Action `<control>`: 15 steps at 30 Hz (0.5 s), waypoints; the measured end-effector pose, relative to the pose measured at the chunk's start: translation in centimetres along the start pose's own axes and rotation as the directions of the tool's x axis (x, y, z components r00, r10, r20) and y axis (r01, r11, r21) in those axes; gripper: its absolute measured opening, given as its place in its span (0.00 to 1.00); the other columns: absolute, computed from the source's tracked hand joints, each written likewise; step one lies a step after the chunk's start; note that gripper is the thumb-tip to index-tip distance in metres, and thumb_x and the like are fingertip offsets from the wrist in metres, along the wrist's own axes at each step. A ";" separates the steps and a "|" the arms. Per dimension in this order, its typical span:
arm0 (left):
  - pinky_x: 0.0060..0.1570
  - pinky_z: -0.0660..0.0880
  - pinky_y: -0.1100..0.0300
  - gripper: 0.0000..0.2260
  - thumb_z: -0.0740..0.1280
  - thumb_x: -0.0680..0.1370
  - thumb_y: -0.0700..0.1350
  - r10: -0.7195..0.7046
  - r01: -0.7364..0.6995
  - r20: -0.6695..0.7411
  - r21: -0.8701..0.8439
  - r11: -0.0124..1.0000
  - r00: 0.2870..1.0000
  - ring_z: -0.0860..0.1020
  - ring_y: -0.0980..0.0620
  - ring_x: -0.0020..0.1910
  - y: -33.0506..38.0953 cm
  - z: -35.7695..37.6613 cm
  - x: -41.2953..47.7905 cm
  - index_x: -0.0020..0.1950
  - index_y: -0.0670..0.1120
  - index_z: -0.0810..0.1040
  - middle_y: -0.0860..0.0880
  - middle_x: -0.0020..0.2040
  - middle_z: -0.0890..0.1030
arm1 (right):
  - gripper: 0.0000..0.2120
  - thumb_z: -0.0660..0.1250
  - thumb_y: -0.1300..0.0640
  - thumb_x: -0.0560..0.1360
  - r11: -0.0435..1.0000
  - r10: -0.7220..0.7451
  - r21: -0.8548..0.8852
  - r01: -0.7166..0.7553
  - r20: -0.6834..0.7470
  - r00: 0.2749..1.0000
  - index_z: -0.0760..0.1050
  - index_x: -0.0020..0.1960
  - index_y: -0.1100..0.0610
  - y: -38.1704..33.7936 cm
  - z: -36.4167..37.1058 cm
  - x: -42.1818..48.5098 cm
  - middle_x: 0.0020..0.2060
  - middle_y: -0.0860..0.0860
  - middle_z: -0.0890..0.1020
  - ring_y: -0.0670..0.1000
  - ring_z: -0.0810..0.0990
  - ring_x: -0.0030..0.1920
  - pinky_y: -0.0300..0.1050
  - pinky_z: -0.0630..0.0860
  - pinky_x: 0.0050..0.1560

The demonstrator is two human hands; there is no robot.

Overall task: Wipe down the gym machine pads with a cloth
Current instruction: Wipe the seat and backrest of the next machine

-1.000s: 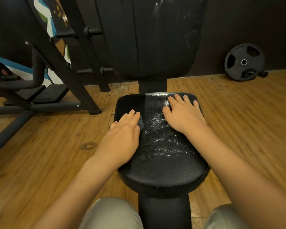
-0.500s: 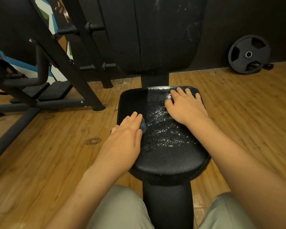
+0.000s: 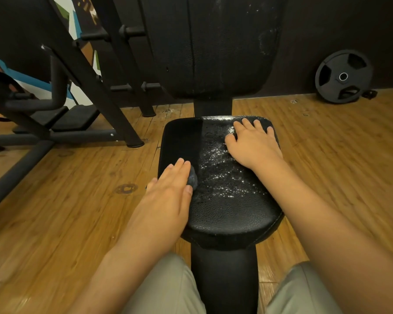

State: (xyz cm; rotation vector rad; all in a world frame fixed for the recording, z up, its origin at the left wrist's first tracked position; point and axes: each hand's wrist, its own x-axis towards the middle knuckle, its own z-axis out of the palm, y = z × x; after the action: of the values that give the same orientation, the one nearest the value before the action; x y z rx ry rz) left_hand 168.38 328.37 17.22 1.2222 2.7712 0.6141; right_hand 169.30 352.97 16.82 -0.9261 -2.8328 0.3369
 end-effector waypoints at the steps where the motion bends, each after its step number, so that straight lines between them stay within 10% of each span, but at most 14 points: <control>1: 0.78 0.44 0.59 0.24 0.50 0.87 0.48 -0.004 0.004 0.013 -0.001 1.000 1.000 0.48 0.58 0.81 0.0 -0.1 0.3 0.83 0.53 0.50 0.56 0.83 0.51 | 0.29 0.46 0.44 0.85 1.000 0.001 0.000 -0.001 0.000 1.000 0.53 0.84 0.53 0.0 0.0 0.0 0.83 0.53 0.53 0.58 0.48 0.83 0.62 0.44 0.80; 7: 0.78 0.37 0.45 0.24 0.48 0.87 0.51 -0.009 0.004 0.034 0.151 0.989 0.999 0.50 0.54 0.82 0.0 0.1 4.0 0.83 0.51 0.51 0.53 0.83 0.53 | 0.29 0.46 0.44 0.85 1.000 -0.001 0.002 0.001 0.000 1.000 0.53 0.84 0.53 -0.1 0.0 0.0 0.83 0.53 0.53 0.58 0.48 0.83 0.62 0.44 0.80; 15: 0.72 0.31 0.57 0.37 0.31 0.74 0.60 -0.010 0.009 0.002 0.147 0.989 1.000 0.49 0.59 0.81 0.6 0.5 -1.5 0.83 0.54 0.47 0.57 0.82 0.49 | 0.29 0.46 0.44 0.85 1.000 0.002 -0.007 -0.002 0.004 1.000 0.53 0.84 0.53 0.0 0.0 0.1 0.83 0.53 0.53 0.58 0.48 0.83 0.63 0.44 0.80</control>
State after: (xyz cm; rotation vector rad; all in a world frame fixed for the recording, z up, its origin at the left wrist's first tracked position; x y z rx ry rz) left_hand 169.94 327.86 16.82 1.2332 2.8630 0.4138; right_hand 169.25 353.05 16.80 -0.9304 -2.8385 0.3299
